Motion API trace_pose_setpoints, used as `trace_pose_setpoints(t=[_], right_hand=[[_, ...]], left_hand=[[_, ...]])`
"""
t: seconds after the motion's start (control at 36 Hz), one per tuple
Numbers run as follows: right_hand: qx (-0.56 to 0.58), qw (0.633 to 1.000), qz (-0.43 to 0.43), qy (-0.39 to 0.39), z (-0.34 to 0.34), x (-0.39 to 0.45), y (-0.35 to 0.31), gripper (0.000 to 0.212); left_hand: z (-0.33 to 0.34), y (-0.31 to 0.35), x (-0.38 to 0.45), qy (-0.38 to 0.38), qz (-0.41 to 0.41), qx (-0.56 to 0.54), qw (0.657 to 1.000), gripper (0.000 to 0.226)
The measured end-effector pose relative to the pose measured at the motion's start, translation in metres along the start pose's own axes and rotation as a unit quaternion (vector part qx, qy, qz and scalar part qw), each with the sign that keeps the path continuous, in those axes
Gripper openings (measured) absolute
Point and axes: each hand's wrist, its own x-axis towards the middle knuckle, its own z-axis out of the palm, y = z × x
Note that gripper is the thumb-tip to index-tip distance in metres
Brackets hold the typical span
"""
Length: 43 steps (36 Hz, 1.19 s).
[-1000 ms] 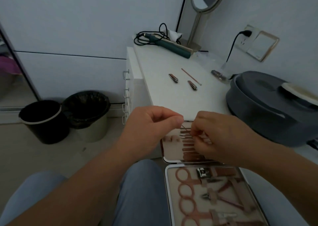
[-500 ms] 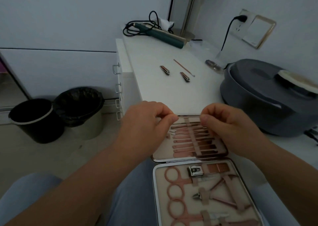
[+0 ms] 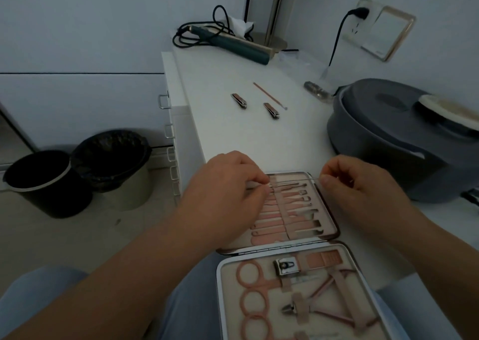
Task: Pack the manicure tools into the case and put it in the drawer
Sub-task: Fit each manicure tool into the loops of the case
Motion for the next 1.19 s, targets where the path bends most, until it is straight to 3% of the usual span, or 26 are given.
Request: trace_pose_setpoints(t=[0.31, 0.58, 0.69, 0.86, 1.03, 1.19], right_hand=[[-0.002, 0.999, 0.023, -0.039, 0.001, 0.003, 0.001, 0.013], [-0.059, 0.994, -0.021, -0.091, -0.008, 0.012, -0.005, 0.015], [-0.114, 0.981, -0.059, -0.143, -0.014, 0.017, -0.011, 0.014], [-0.208, 0.959, -0.132, -0.144, -0.016, 0.025, -0.017, 0.007], [-0.325, 0.912, -0.2, -0.15, -0.015, 0.032, -0.026, 0.018], [-0.324, 0.903, -0.214, -0.183, -0.013, 0.039, -0.033, 0.022]], left_hand=[[0.002, 0.0, -0.002, 0.004, 0.003, 0.001, 1.0, 0.02], [0.002, -0.001, -0.003, -0.017, 0.019, 0.026, 0.999, 0.026], [0.002, -0.002, -0.003, -0.029, 0.021, 0.037, 0.999, 0.029], [0.002, -0.002, -0.002, -0.046, 0.029, 0.055, 0.997, 0.033], [0.001, -0.001, -0.003, -0.041, 0.037, 0.057, 0.997, 0.031], [0.001, -0.002, -0.003, -0.042, 0.037, 0.064, 0.996, 0.033]])
